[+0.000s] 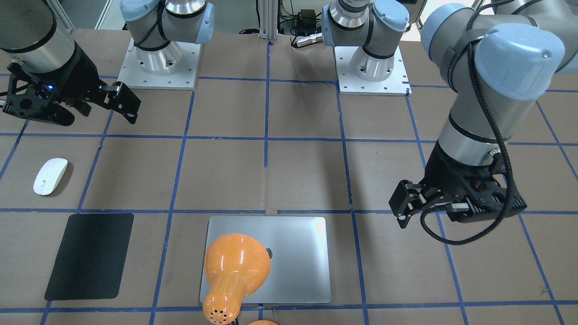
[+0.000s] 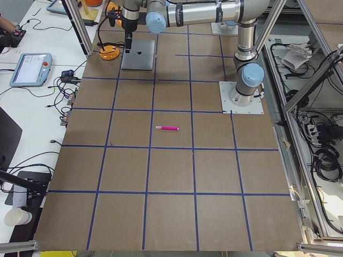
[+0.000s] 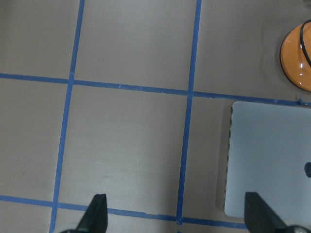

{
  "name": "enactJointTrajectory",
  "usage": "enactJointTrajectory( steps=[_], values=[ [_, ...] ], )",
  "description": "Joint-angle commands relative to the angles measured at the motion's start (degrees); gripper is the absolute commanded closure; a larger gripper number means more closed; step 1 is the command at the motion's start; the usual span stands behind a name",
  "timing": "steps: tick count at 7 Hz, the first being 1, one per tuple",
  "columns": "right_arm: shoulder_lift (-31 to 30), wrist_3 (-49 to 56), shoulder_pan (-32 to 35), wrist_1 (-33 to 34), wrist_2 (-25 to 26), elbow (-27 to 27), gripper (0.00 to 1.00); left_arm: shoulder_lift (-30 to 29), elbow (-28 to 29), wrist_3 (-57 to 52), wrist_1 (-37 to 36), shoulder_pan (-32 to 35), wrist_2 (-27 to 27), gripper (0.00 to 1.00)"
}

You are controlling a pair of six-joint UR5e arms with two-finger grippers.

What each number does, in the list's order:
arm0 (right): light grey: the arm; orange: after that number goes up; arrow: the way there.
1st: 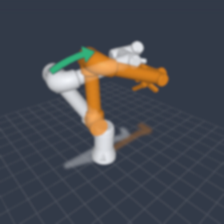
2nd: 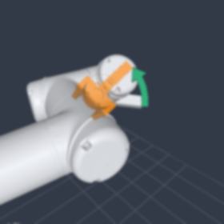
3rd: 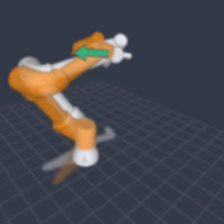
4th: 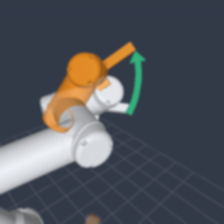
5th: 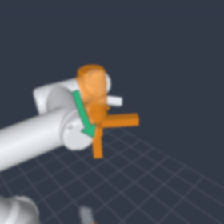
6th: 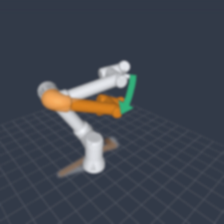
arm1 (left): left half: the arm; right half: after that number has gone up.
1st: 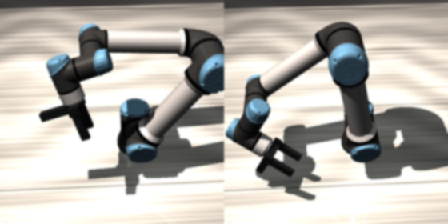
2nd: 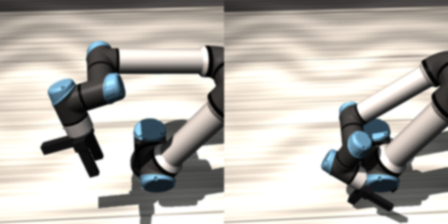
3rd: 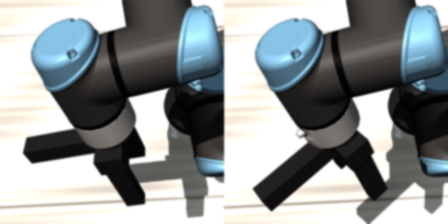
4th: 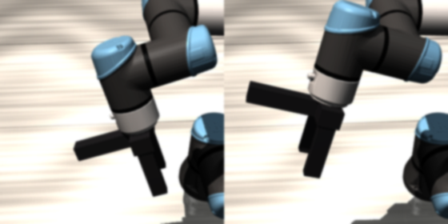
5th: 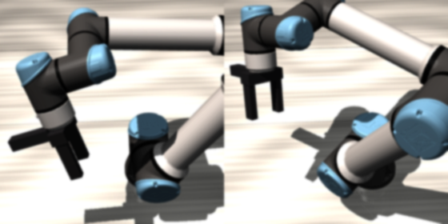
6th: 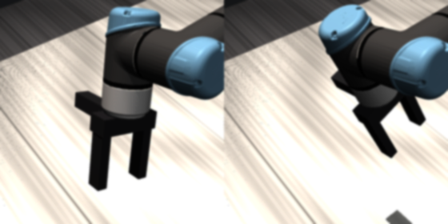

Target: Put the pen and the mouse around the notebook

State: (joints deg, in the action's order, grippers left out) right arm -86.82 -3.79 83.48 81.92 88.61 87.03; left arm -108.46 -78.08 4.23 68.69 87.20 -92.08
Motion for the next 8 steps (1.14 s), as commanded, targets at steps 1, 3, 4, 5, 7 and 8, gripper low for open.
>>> enactJointTrajectory(
  steps=[1,3,4,5,7,8],
  values=[
    [2.43,2.80,-1.12,0.53,3.03,0.85,0.00,-3.41,3.81,-0.01,-0.31,-1.50,1.10,0.00],
    [2.71,9.11,-7.77,4.72,5.26,5.75,0.00,-3.60,3.82,-4.38,-0.58,-9.21,9.86,0.00],
    [3.14,14.46,-11.38,9.79,5.78,8.22,0.00,-3.42,3.73,-6.06,-0.32,-11.24,11.03,0.00],
    [6.63,17.39,-13.07,17.67,10.74,9.72,0.00,-3.33,3.73,-6.16,-0.05,-11.70,11.04,0.00],
    [8.68,22.22,-20.86,19.33,10.62,12.53,0.00,-1.76,3.73,-5.11,3.35,-10.74,10.43,0.00],
    [9.90,24.69,-22.82,22.55,10.36,14.20,0.00,0.51,3.38,-5.28,7.90,-10.82,10.08,0.00]
  ],
)
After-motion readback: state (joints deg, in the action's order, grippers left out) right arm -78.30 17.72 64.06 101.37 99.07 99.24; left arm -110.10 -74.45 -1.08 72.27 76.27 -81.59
